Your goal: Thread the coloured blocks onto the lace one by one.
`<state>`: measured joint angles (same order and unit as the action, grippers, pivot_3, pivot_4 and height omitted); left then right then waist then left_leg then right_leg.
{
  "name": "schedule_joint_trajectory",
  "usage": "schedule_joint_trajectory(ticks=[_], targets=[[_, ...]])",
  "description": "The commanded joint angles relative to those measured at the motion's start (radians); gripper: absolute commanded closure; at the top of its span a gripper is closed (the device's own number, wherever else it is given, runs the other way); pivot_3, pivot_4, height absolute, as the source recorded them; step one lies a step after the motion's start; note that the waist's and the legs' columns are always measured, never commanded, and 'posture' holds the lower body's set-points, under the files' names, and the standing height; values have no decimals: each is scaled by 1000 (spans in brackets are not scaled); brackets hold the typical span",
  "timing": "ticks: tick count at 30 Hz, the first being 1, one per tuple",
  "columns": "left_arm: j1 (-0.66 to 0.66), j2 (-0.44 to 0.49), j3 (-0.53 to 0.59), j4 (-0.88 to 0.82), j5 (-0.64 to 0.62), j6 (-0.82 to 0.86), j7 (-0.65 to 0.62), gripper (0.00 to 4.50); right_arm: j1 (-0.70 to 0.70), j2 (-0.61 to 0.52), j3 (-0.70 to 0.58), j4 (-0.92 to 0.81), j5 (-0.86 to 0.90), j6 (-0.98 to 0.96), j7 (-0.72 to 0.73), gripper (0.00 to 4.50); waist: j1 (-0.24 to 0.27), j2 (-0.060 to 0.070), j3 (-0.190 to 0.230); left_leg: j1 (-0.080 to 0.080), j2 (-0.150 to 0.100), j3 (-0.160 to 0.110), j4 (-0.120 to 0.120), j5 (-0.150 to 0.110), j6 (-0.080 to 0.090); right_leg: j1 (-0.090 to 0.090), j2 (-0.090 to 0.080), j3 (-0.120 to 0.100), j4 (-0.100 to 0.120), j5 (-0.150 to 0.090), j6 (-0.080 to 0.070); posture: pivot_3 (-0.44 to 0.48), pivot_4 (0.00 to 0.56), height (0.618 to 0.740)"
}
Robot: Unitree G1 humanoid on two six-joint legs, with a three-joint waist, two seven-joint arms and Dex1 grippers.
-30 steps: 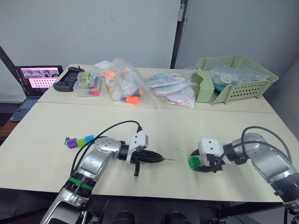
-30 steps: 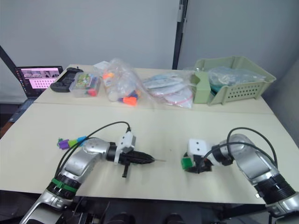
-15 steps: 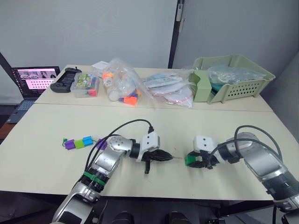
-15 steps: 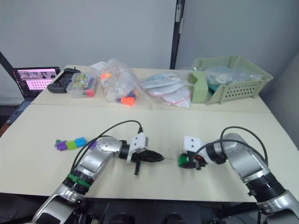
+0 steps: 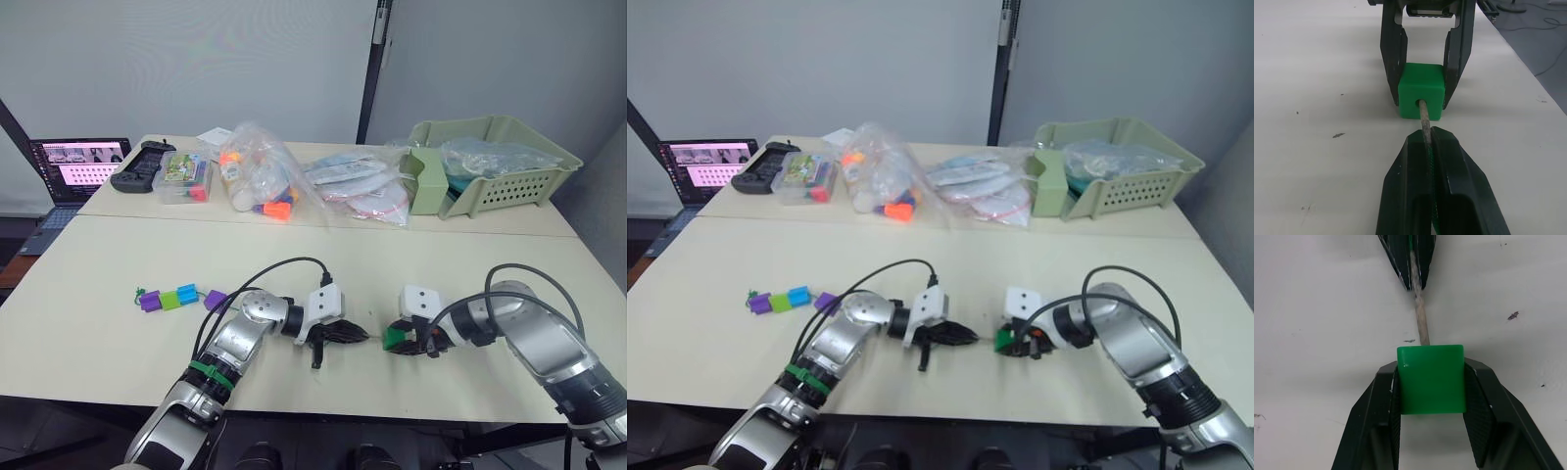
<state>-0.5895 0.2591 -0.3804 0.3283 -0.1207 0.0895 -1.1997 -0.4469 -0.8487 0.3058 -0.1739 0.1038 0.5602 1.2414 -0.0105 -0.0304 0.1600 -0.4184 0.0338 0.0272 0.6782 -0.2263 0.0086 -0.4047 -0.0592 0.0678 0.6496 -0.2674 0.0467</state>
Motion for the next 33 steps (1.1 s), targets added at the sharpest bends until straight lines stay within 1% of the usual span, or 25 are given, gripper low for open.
schedule_joint_trajectory(ticks=[1, 6, 16, 21, 26, 31, 33], targets=[[-22, -9, 1, -14, -4, -21, -9, 4500, 11, -4, -15, -27, 15, 4, -6, 3324, 0, 0, 0, 0, 0, 0, 0, 0, 0, 0, 0, 0, 0, 0, 0, 0, 150, 732], [-43, -39, -9, 35, 6, -37, -11, 4500, 16, -5, -18, -34, 17, 11, -13, 3324, 0, 0, 0, 0, 0, 0, 0, 0, 0, 0, 0, 0, 0, 0, 0, 0, 150, 732], [-118, -139, -27, 172, 37, -78, 0, 4500, 11, -1, -17, -38, 16, 18, -18, 3324, 1, 0, 0, 0, 0, 0, 0, 0, 0, 0, 0, 0, 0, 0, 0, 0, 150, 732], [-124, -173, -28, 178, 37, -39, 0, 4500, 12, -1, -17, -40, 17, 22, -20, 3324, 0, 0, 0, 0, 0, 0, 0, 0, 0, 0, 0, 0, 0, 0, 0, 0, 150, 732], [-119, -150, -24, 153, 54, -21, 7, 2862, 11, 2, -16, -37, 17, 21, -21, 3324, 1, 0, 0, 0, 0, 0, 0, 0, 0, 0, 0, 0, 0, 0, 0, 0, 150, 732], [-109, -89, -33, 109, 80, -26, -12, 1258, 9, 7, -11, -27, 13, 13, -24, 3324, -1, 0, 0, 0, 0, 0, 0, 0, 0, 0, 0, 0, 0, 0, 0, 0, 150, 732], [-94, -48, -38, 96, 101, -25, -8, 1244, 8, 12, -8, -21, 10, 5, -26, 3324, -3, 0, 0, 0, 0, 0, 0, 0, 0, 0, 0, 0, 0, 0, 0, 0, 150, 732]])
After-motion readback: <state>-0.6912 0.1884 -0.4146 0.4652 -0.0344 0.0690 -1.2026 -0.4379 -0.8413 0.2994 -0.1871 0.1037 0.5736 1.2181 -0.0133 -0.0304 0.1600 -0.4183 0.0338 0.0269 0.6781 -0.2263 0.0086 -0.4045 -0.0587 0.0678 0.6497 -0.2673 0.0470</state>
